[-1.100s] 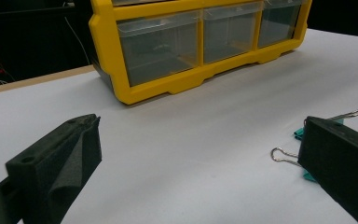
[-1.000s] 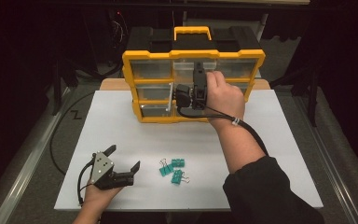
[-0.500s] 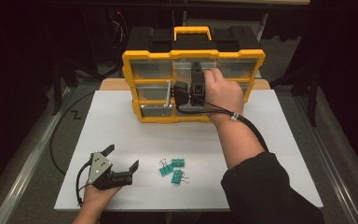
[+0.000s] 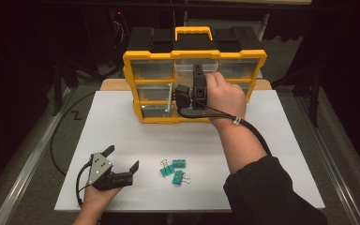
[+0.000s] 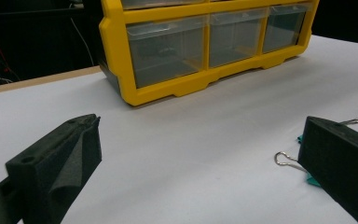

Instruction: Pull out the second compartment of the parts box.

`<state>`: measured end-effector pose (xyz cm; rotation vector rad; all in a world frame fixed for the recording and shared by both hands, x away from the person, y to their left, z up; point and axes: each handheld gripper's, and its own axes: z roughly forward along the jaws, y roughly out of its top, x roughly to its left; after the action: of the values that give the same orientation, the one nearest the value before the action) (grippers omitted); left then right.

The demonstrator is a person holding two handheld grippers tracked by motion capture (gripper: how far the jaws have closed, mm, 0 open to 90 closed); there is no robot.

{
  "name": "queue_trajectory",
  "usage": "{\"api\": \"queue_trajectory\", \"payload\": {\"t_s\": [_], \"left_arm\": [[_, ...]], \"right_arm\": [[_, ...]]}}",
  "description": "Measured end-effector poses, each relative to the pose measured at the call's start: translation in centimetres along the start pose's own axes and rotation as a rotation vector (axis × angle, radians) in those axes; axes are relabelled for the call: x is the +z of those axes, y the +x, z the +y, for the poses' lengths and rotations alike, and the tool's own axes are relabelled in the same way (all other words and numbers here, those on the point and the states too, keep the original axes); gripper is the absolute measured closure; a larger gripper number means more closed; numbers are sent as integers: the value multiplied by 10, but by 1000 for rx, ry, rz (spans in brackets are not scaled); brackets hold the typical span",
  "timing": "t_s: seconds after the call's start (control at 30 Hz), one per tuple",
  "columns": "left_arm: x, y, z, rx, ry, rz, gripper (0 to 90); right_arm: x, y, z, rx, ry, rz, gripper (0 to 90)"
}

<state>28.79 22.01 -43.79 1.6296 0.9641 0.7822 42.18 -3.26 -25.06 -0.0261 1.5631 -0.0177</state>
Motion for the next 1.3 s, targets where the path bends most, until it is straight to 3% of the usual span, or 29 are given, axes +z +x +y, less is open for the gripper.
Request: {"api": "queue_trajectory", "payload": {"t_s": [1.3], "left_arm": [[3,-4,0,41,10,-9,3]], "right_arm": [[-52,1,-6,19,-3,1,806]]}}
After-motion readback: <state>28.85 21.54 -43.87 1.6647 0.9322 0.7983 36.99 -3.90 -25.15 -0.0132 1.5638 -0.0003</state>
